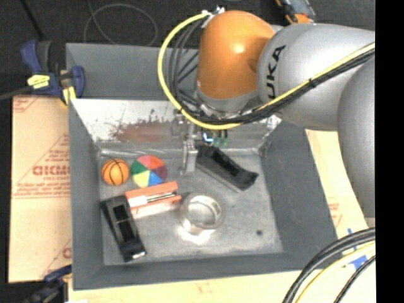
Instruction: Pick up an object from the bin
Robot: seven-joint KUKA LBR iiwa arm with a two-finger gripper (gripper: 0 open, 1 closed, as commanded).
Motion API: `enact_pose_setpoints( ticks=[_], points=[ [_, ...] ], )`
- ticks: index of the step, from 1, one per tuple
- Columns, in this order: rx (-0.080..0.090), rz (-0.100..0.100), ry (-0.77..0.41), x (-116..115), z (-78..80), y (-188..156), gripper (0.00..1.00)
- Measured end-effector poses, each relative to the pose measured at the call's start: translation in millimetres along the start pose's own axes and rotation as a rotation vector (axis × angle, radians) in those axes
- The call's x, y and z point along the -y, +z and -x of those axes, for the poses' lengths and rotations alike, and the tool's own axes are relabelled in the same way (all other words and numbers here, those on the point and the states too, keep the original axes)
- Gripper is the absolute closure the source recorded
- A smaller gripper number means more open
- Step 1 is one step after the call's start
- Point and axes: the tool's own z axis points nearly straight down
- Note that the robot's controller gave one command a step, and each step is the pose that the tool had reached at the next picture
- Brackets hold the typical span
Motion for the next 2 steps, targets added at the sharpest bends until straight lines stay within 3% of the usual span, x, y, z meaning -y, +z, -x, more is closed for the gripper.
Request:
enact_pose_setpoints(
  ticks=[1,2],
  points=[
    [0.008,0.001,0.001,0.3,1.1,-5.4,0.0],
    [0.014,-0.001,-0.063,-1.0,-3.3,26.6,0.0]
  ],
)
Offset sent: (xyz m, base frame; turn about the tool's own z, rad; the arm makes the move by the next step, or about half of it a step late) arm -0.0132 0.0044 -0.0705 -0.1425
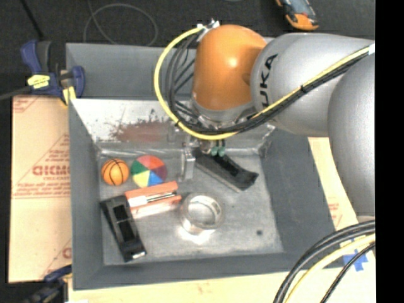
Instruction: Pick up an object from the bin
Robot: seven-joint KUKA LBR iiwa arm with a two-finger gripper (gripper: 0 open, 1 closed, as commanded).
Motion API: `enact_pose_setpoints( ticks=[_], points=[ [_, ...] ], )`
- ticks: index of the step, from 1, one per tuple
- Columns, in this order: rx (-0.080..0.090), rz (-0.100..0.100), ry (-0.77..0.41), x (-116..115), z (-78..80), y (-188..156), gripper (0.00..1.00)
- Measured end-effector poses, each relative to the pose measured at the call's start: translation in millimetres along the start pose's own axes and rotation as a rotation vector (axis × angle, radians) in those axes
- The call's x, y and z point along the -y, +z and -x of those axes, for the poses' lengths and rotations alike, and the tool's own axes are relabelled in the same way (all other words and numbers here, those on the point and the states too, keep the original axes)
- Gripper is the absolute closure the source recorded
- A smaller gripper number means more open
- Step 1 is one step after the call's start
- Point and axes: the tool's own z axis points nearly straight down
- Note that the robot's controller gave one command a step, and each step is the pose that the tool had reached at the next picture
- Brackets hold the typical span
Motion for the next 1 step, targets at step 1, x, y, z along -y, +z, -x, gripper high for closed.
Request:
enact_pose_setpoints(
  ticks=[1],
  points=[
    [-0.007,0.001,0.043,-11.3,-30.4,38.0,0.0]
  ],
)
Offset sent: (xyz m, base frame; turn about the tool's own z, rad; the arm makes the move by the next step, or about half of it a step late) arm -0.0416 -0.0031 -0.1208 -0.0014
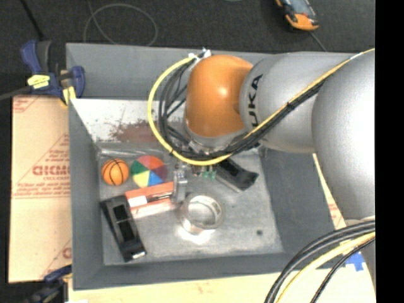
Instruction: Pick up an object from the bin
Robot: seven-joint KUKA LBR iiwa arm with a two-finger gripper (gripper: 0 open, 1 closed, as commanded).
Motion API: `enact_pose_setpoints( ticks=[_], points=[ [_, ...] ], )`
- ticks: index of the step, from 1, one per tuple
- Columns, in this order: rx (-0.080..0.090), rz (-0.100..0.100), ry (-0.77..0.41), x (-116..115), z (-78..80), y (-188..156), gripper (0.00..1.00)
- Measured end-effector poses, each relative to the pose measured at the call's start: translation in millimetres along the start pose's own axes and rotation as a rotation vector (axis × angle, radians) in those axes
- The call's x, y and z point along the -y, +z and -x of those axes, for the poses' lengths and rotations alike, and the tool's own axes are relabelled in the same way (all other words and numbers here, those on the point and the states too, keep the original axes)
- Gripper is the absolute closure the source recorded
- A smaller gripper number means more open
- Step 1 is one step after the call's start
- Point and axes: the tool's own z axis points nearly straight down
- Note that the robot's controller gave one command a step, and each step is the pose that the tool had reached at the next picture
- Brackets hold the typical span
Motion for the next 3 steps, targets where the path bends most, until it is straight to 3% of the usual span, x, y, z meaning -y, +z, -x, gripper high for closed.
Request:
enact_pose_setpoints(
  ticks=[1,2,3],
  points=[
    [0.003,-0.001,-0.003,6.2,-7.5,55.8,0.0],
    [-0.001,0.0,0.087,0.9,-29.0,81.2,1.0],
    [-0.001,0.001,0.088,0.9,-29.0,81.2,1.0]
  ],
)
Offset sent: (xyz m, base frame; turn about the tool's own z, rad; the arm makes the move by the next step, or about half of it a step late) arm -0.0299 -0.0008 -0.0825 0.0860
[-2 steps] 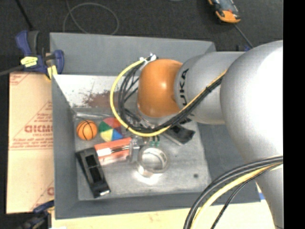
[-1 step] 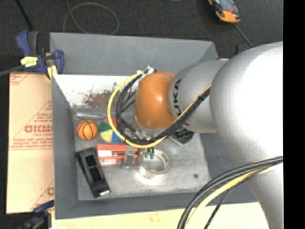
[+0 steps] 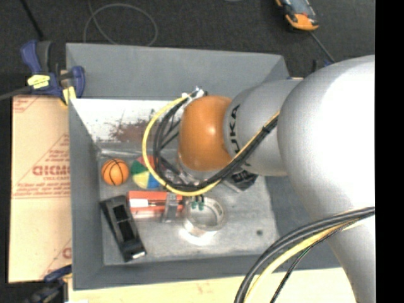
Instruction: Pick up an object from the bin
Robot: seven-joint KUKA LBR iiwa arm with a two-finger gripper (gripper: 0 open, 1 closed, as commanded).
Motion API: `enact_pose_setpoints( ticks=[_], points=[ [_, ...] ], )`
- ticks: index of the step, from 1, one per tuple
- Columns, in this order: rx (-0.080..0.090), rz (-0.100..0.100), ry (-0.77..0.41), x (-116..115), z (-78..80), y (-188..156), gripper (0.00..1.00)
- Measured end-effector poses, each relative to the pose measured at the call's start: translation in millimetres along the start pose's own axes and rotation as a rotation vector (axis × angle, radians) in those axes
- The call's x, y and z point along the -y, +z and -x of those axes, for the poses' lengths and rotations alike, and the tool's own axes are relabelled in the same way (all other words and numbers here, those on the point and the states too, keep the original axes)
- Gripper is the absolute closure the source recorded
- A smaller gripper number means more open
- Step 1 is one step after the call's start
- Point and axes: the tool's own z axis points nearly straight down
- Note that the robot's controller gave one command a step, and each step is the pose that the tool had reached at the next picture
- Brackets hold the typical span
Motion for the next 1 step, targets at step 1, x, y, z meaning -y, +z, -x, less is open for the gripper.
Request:
enact_pose_setpoints(
  ticks=[1],
  points=[
    [0.0,0.0,0.0,0.0,0.0,0.0,1.0]
  ],
)
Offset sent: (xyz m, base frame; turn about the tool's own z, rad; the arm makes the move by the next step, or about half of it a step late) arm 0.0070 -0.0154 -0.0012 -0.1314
